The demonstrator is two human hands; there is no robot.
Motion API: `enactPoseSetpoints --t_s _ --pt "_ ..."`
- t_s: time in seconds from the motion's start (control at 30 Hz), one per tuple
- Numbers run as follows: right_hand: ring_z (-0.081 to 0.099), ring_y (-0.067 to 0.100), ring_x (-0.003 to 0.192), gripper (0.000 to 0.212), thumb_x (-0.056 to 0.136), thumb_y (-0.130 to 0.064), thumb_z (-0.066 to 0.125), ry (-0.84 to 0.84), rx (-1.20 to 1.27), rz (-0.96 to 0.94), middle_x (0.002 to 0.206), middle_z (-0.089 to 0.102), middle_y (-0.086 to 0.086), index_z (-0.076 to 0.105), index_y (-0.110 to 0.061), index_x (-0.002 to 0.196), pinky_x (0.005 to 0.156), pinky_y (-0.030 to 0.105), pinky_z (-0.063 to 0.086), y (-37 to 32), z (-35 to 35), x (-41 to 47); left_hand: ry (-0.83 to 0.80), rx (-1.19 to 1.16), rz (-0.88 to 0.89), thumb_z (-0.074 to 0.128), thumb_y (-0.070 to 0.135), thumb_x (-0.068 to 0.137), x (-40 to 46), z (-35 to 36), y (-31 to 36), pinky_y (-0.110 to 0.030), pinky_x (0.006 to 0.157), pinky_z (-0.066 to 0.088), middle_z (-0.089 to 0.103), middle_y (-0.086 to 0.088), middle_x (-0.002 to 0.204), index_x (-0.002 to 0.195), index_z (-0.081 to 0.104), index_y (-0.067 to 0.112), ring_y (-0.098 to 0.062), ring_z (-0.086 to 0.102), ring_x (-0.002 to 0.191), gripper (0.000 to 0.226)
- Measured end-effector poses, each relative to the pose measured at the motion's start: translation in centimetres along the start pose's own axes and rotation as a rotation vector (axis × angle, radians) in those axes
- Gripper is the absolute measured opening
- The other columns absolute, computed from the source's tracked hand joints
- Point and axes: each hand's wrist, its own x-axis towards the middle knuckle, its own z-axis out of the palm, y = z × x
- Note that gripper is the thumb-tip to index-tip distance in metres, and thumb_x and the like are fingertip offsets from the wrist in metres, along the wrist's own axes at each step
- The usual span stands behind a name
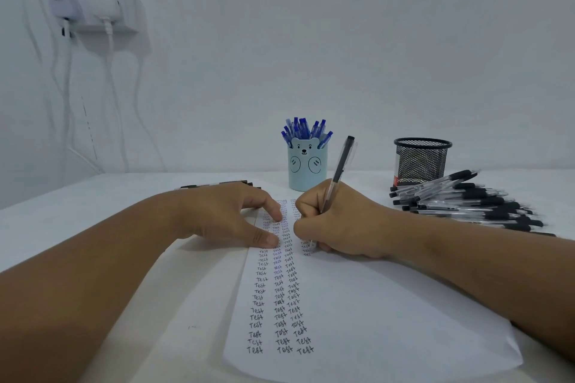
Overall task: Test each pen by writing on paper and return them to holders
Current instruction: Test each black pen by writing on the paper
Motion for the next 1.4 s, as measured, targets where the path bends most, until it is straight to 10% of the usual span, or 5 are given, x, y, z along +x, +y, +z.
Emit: enactPoseSetpoints --t_s 1.4 --pt "0.031 0.010 0.042 0.045 0.080 0.004 0.061 -0.011 -0.027 -0.007 0.044 0.028 -0.005 0.033 -0.016 0.051 0.047 0.022 0.031 -0.27 0.07 -0.12 0.004 -0.008 -0.022 0.084 0.055 0.066 -0.39 0.08 0.65 -0.032 0.116 0.034 0.055 0.028 0.132 0.113 0.068 0.047 0.008 0.045 0.128 0.051"
